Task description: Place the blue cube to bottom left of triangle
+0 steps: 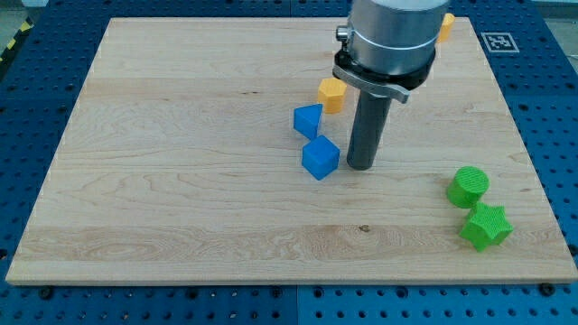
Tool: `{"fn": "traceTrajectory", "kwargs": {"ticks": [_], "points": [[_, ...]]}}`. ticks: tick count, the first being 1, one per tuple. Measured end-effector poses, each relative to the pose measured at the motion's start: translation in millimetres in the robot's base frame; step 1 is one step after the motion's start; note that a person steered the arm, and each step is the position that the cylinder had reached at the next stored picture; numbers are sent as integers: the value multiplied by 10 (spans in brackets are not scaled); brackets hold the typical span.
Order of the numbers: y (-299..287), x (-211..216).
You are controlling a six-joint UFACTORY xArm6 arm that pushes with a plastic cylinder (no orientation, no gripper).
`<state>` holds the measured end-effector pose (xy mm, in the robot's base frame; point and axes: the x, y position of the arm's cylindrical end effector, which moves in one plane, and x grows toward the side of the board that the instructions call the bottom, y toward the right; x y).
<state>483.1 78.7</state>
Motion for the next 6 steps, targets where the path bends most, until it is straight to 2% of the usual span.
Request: {"fn": "traceTrajectory", "kwargs": {"ticks": [5,6], "points": [[-601,0],[-253,0]]}}
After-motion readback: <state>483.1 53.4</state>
